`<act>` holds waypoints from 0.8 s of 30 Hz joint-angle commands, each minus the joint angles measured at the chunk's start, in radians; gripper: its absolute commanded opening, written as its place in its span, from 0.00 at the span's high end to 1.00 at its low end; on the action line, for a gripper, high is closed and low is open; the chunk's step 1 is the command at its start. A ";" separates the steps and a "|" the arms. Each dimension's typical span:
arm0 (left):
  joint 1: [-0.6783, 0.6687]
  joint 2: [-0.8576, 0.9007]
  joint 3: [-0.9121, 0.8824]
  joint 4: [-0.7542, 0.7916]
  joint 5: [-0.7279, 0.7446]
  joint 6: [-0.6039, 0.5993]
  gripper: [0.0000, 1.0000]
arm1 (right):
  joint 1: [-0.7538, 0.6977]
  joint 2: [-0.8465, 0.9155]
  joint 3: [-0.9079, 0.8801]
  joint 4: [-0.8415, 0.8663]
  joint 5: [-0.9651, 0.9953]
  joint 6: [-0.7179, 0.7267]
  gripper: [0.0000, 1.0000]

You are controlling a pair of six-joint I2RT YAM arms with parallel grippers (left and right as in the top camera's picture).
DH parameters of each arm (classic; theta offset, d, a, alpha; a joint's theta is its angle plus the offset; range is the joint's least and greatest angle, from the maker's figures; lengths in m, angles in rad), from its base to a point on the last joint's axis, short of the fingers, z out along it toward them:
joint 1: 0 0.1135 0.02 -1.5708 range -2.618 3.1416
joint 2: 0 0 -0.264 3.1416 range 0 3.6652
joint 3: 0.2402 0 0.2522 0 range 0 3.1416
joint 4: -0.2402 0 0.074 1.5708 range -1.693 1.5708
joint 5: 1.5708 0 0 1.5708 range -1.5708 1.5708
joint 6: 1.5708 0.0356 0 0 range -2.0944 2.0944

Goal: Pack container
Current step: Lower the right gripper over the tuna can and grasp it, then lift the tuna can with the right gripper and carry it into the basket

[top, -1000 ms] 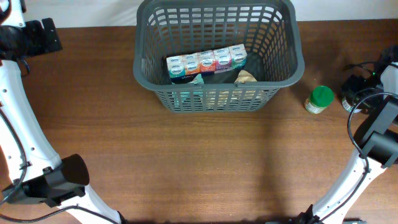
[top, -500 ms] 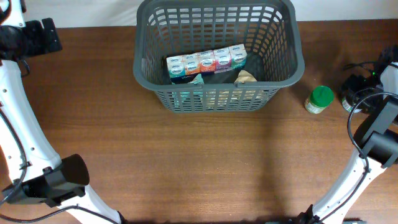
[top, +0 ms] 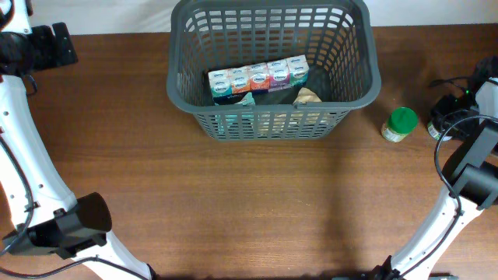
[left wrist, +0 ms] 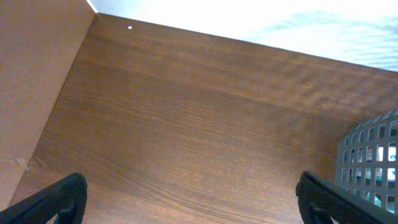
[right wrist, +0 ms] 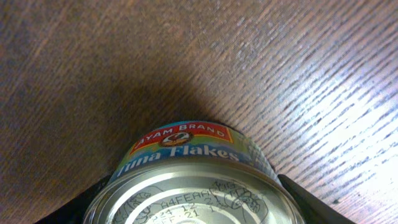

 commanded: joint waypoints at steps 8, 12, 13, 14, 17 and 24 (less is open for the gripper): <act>0.005 0.005 -0.004 -0.001 0.004 -0.010 0.01 | -0.003 0.033 0.002 -0.047 0.012 0.006 0.55; 0.005 0.005 -0.004 -0.001 0.004 -0.010 0.01 | -0.003 0.033 0.008 -0.072 -0.002 0.006 0.69; 0.005 0.005 -0.004 -0.001 0.004 -0.010 0.01 | -0.003 0.033 0.016 -0.084 -0.002 0.006 0.73; 0.005 0.005 -0.004 -0.001 0.004 -0.010 0.01 | -0.003 0.033 0.026 -0.095 -0.002 0.006 0.78; 0.005 0.005 -0.004 -0.001 0.004 -0.010 0.01 | -0.003 0.033 0.083 -0.149 -0.002 0.006 0.83; 0.005 0.005 -0.004 -0.001 0.004 -0.010 0.01 | -0.002 0.032 0.358 -0.341 -0.003 0.006 0.87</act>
